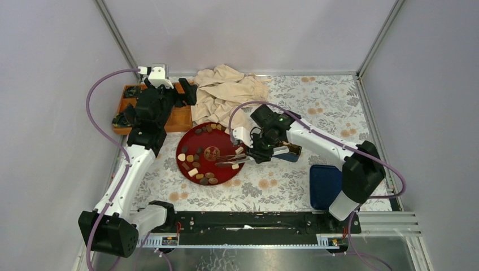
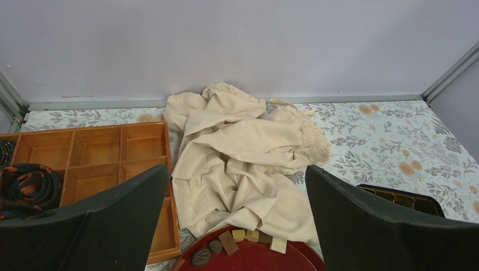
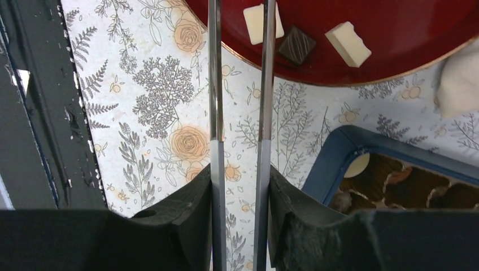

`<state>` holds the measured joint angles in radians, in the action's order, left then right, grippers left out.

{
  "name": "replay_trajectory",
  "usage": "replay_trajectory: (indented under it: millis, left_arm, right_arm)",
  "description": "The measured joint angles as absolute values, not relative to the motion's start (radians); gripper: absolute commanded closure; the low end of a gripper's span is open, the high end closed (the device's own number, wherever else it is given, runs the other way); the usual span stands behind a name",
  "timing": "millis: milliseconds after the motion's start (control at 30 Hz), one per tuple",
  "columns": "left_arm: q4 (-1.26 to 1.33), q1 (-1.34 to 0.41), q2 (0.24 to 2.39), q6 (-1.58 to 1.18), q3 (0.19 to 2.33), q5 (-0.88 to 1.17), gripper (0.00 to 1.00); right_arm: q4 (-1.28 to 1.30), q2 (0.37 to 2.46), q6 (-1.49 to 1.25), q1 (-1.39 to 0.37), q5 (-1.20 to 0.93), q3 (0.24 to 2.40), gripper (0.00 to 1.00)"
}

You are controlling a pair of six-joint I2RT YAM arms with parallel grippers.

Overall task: Pack the chocolate
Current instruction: Pick up the fake chocolate from the plate.

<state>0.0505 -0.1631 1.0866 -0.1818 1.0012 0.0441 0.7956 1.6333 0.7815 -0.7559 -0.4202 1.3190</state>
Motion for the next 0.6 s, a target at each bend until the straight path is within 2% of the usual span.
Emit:
replay_trajectory:
  millis: [200, 600]
  left_arm:
    - [0.051, -0.163, 1.087, -0.182, 1.001, 0.044, 0.01]
    - [0.051, -0.163, 1.087, -0.182, 1.001, 0.044, 0.01]
  right_arm:
    - [0.801, 1.690, 0.777, -0.792, -0.374, 1.342, 0.60]
    - [0.817, 1.659, 0.788, -0.770, -0.112, 1.345, 0.58]
